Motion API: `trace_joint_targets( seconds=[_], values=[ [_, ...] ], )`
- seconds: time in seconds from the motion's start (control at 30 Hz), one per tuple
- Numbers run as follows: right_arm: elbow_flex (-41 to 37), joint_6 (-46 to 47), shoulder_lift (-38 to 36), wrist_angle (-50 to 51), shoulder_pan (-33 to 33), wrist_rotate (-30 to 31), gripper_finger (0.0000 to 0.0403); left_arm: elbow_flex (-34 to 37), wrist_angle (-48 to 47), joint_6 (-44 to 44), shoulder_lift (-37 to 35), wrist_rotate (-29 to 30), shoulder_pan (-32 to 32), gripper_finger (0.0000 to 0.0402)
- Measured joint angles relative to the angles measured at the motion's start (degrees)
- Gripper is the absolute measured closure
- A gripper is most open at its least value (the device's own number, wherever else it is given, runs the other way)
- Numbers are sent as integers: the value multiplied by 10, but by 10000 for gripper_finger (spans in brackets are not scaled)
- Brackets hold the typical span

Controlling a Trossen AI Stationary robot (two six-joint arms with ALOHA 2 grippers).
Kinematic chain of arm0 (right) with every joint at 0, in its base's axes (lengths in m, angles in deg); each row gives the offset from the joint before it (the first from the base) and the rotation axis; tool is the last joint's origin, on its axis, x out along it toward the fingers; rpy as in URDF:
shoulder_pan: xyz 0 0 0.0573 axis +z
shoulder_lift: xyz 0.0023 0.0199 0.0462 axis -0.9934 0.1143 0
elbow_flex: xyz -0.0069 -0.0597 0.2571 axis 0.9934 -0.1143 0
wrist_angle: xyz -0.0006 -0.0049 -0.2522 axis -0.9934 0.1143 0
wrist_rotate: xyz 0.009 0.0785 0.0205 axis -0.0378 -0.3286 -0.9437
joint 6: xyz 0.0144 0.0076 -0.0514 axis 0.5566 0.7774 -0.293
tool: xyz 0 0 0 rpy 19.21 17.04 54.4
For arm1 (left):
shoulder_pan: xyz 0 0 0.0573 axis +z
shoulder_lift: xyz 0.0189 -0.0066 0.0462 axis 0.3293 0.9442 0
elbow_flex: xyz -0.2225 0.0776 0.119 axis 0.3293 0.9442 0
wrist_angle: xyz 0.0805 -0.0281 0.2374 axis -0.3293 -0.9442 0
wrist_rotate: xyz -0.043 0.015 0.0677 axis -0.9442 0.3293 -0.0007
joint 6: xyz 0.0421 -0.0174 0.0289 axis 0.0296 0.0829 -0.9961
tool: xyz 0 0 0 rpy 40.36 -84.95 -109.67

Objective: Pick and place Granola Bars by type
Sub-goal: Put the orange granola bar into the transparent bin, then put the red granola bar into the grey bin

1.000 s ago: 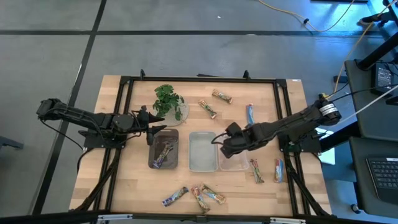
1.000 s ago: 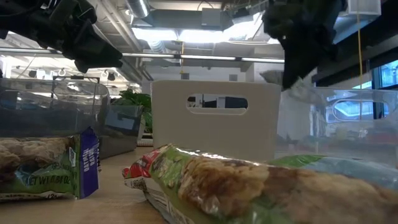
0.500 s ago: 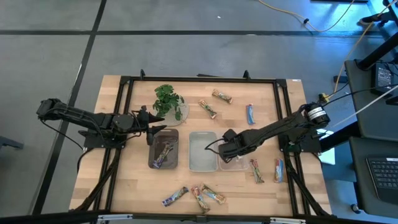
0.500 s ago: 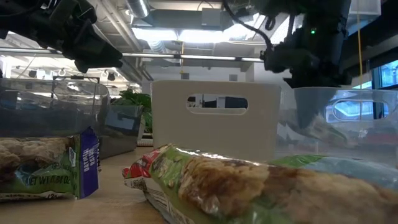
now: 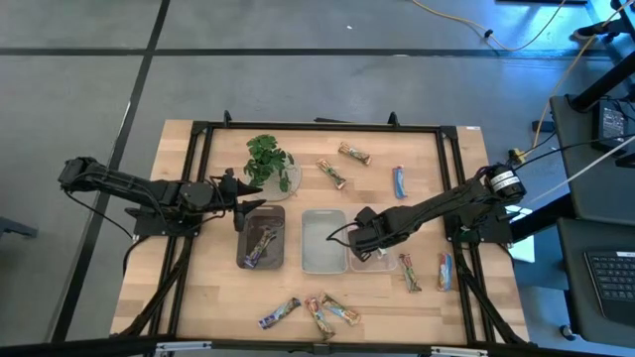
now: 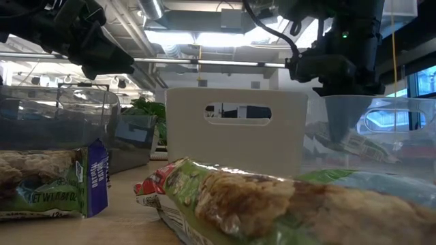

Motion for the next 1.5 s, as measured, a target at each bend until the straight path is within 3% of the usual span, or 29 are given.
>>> trace_joint_targets(
  seconds=[0.2, 0.43, 0.7, 0.93, 1.07, 1.33, 1.5],
  values=[
    [0, -5, 0, 1, 0, 0, 322, 0, 0, 0, 0, 0, 0, 233],
    [4, -20, 0, 11, 0, -4, 318, 0, 0, 0, 0, 0, 0, 233],
    [99, -24, -28, 218, 20, 6, 319, 0, 0, 0, 0, 0, 0, 233],
    [132, 103, -51, 331, 92, 16, 312, 0, -5, 0, 0, 0, 0, 233],
    [130, 183, -52, 349, 137, 0, 277, 0, -5, 0, 0, 0, 0, 233],
    [130, 336, -52, 366, 228, -12, 158, 0, -4, 0, 0, 0, 0, 233],
    [130, 394, -50, 347, 268, -45, 121, 0, 3, 0, 0, 1, 0, 232]
  ],
)
